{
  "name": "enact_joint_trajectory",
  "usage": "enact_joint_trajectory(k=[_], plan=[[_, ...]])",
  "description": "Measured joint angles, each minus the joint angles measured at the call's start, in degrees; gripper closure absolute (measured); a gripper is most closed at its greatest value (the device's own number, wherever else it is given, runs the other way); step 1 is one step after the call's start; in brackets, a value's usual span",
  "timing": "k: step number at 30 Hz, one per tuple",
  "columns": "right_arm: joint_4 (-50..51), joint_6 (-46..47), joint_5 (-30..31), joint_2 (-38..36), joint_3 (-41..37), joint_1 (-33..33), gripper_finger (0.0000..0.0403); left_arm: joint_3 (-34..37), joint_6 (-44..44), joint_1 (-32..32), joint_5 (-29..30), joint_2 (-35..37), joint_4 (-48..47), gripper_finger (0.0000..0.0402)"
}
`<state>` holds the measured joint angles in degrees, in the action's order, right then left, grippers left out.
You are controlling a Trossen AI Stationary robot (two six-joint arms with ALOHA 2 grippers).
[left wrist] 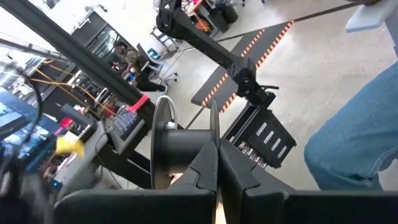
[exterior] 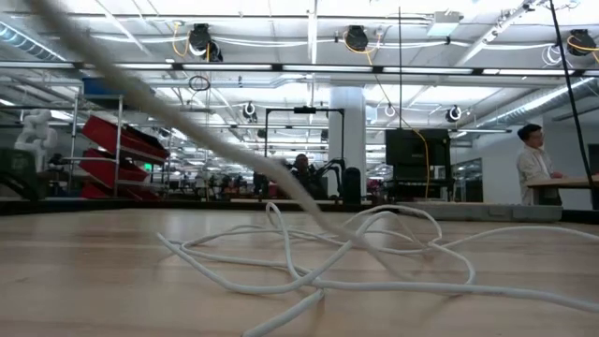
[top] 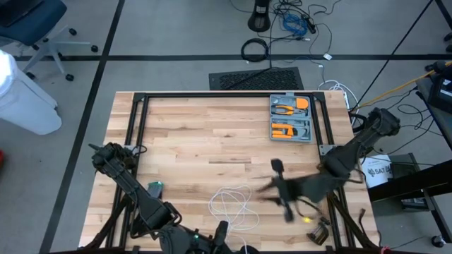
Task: Coil cords
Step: Coil the white wire onto the spool
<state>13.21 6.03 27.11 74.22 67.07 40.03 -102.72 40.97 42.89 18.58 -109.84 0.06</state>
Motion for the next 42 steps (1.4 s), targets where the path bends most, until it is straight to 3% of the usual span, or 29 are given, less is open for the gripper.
enact_joint_trajectory(k=[6, 15, 28, 34, 42], plan=[[-12.8, -13.56, -2.11, 2.24, 0.04, 6.0, 0.0332, 0.0, 0.13, 0.0, -0.05, 0.0, -0.09, 0.04], [-23.35, -24.19, -7.97, 6.64, 0.04, 4.67, 0.0331, 0.0, 0.0, 0.0, -3.67, 0.0, -0.13, 0.04], [-29.78, -24.55, -15.23, 11.61, 0.04, 1.77, 0.0242, 0.0, -0.02, -0.07, -3.86, 0.04, -0.59, 0.04], [-31.19, -25.05, -15.68, 12.87, 0.04, 0.06, 0.0248, 0.0, -0.02, -0.13, -3.9, 0.04, -0.59, 0.04], [-34.46, -25.4, -21.56, 14.53, 0.04, -1.49, 0.0278, 0.0, -0.07, -0.22, -4.5, 0.04, -0.55, 0.04]])
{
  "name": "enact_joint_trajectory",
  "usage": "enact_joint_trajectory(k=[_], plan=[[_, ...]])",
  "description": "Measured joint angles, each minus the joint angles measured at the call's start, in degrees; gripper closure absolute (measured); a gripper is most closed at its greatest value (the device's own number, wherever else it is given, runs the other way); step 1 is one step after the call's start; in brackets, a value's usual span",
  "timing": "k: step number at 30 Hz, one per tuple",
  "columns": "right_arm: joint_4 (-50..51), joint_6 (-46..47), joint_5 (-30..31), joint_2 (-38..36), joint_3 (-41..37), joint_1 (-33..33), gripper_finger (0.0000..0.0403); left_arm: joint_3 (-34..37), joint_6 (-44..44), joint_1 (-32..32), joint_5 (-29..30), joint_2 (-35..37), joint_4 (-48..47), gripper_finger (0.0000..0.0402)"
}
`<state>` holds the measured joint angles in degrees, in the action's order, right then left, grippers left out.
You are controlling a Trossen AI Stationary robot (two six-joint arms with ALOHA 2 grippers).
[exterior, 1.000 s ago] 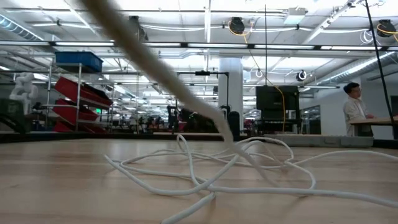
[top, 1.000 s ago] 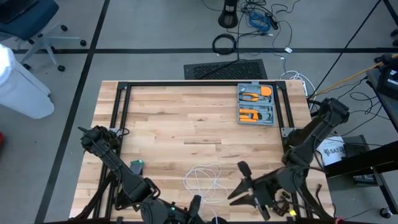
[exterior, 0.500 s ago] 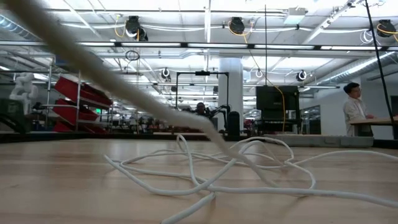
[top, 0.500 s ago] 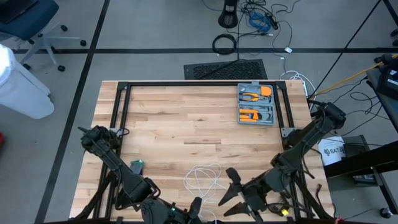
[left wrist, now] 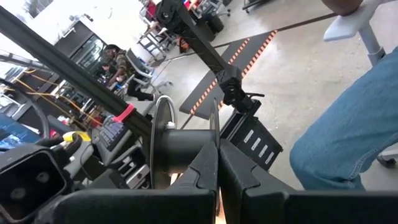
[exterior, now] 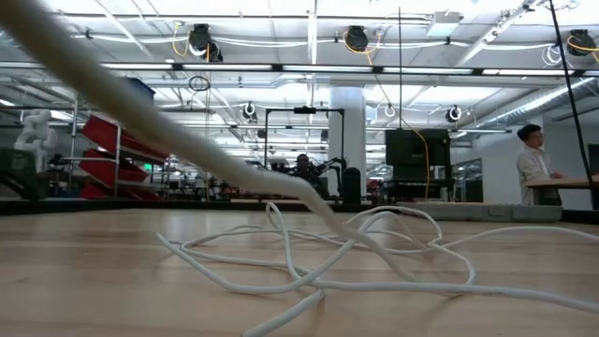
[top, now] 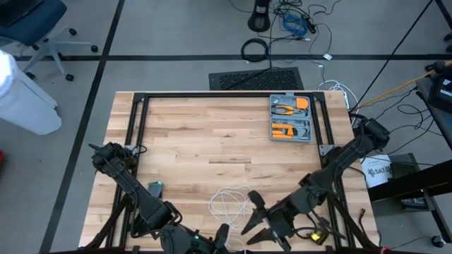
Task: Coil cords
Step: Coil the white wire onto the spool
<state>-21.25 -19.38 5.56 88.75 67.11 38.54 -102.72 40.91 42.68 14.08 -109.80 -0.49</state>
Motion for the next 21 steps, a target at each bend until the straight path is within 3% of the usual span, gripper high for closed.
enact_joint_trajectory(k=[8, 15, 21], plan=[[-1.3, -0.96, -1.5, 0.37, 0.0, -0.28, 0.0318, -0.02, -0.11, -0.35, -2.86, 0.0, 0.0, 0.04], [-1.38, -0.98, -1.39, 0.37, 0.0, -1.22, 0.0396, -0.02, -0.16, -0.35, -6.09, 0.0, -0.02, 0.04], [-1.3, -1.09, 1.65, 0.37, 0.0, -1.79, 0.0401, -0.02, -0.03, -0.32, -8.79, 0.0, -0.42, 0.04]])
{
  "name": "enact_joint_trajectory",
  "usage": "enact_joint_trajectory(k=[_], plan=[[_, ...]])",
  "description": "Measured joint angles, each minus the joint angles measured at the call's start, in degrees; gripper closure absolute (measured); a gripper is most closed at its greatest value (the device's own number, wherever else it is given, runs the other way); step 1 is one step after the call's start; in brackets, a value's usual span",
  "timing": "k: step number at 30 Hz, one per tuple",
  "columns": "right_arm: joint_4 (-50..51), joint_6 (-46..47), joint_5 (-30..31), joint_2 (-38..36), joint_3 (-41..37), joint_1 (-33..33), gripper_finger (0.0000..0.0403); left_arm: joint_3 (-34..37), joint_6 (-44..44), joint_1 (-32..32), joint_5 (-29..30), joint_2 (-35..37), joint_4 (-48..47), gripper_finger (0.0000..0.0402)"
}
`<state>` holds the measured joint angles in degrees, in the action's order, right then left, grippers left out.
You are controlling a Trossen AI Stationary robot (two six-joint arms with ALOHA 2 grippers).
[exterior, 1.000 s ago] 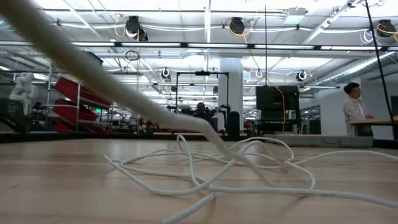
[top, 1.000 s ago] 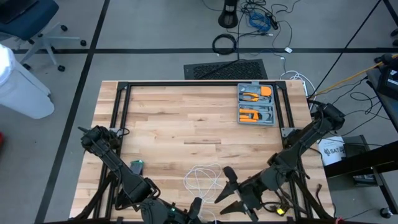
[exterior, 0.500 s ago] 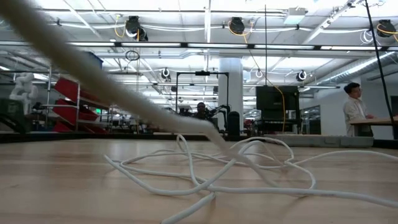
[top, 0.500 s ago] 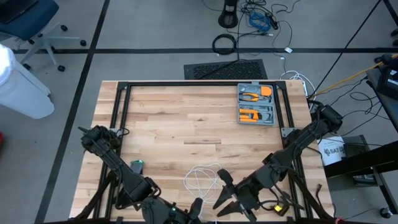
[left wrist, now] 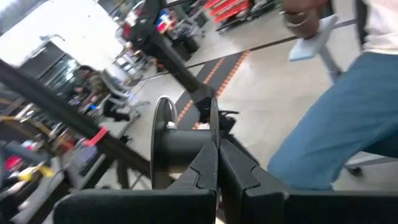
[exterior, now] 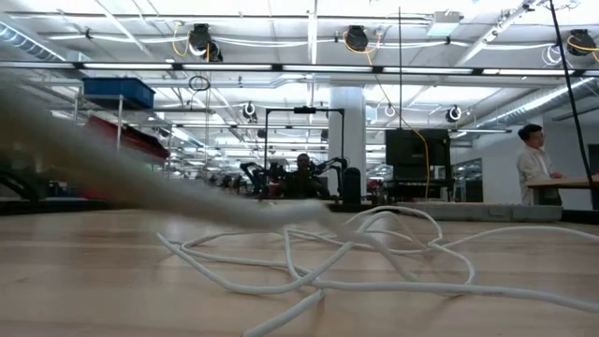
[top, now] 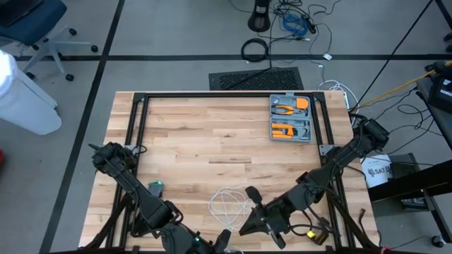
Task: Coil cords
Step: Coil the white wire onto the spool
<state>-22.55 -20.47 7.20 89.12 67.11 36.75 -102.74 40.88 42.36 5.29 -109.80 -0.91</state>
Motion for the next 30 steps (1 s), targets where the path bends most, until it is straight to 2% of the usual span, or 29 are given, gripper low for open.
enact_joint_trajectory(k=[3, 10, 16, 22, 26, 30], plan=[[0.88, 1.23, -0.39, -0.02, 0.0, -0.07, 0.04, 0.0, 2.07, 0.3, -2.37, 0.0, -1.36, 0.04], [8.4, 7.28, -4.35, -0.07, 0.0, 0.44, 0.039, 0.0, 6.5, 0.37, -2.26, 0.0, -5.33, 0.04], [11.32, 6.85, -4.06, -0.07, -0.01, 0.17, 0.0325, 0.0, 7.84, -2.45, -2.14, 0.35, -6.09, 0.04], [11.32, 5.16, -2.91, -0.06, -0.02, -2.01, 0.026, 0.0, 8.09, -4.22, -5.08, 0.37, -6.48, 0.04], [9.48, 2.79, -8.64, 1.58, 0.0, -3.4, 0.0254, 0.0, 7.66, -5.22, -5.09, 0.37, -7.88, 0.04], [6.37, 1.67, -14.29, 4.1, 0.0, -4.67, 0.0268, 0.0, 7.59, -5.29, -5.08, 0.37, -8.16, 0.04]])
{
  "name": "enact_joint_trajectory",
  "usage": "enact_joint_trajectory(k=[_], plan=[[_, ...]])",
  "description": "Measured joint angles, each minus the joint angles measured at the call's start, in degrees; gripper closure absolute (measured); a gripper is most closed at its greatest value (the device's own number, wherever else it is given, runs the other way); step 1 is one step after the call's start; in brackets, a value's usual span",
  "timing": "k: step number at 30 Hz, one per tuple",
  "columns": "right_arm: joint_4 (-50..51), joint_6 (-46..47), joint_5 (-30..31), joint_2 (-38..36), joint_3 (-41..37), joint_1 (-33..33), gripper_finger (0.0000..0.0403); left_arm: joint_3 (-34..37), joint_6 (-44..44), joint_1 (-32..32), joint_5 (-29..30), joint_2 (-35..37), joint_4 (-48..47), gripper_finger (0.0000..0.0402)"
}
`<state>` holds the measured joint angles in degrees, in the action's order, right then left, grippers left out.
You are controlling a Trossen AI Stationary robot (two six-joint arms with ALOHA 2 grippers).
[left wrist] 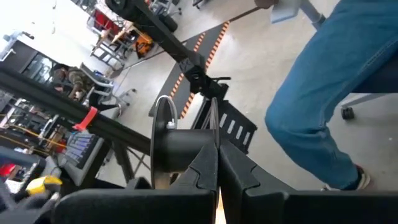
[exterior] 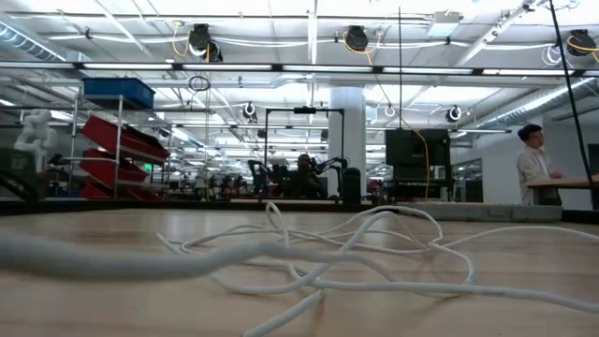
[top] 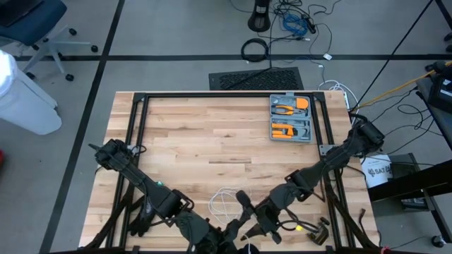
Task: Coil cords
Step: Coil the white wire onto the spool
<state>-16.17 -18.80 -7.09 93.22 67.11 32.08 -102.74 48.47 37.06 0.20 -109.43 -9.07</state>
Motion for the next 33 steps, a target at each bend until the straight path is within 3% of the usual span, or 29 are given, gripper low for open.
enact_joint_trajectory(k=[11, 21, 26, 30, 33], plan=[[-11.37, -0.52, -0.53, 4.3, -0.02, -0.64, 0.0304, 0.0, -1.53, 0.88, -0.08, 0.0, -1.15, 0.04], [-15.27, -2.35, -0.84, 5.95, -0.01, -0.66, 0.0269, 0.0, -1.25, 1.22, -0.08, 0.0, -1.1, 0.04], [-15.83, -4.43, -0.97, 6.83, 0.0, -0.64, 0.027, 0.0, -1.25, 1.26, -0.08, 0.0, -1.15, 0.04], [-16.71, -4.49, -0.96, 6.85, -0.02, -0.66, 0.0297, 0.0, -1.53, 1.34, -0.08, 0.0, -1.51, 0.04], [-17.84, -4.62, -0.95, 6.85, -0.02, -0.66, 0.0342, 0.0, -1.58, 1.35, -0.08, -0.02, -2.44, 0.04]])
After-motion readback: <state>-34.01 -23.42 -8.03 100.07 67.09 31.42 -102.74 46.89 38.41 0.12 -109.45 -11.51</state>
